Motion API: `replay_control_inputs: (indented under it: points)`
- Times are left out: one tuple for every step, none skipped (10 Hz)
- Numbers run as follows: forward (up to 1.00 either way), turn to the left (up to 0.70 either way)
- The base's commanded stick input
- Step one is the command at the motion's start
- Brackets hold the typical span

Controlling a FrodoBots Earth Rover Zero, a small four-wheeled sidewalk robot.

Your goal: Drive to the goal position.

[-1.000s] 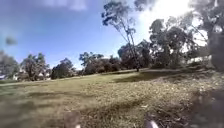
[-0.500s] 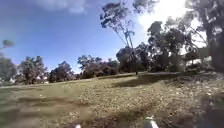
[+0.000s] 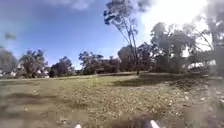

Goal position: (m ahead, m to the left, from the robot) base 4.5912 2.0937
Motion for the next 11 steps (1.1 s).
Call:
replay_control_inputs:
  points:
    - [0.70, 0.02]
    - [0.70, 0.02]
    - [0.70, 0.02]
    - [0.70, 0.02]
    - [0.70, 0.02]
    - [0.70, 0.02]
    - [0.70, 0.02]
    - [0.70, 0.02]
    - [0.70, 0.02]
    - [0.70, 0.02]
    - [0.70, 0.02]
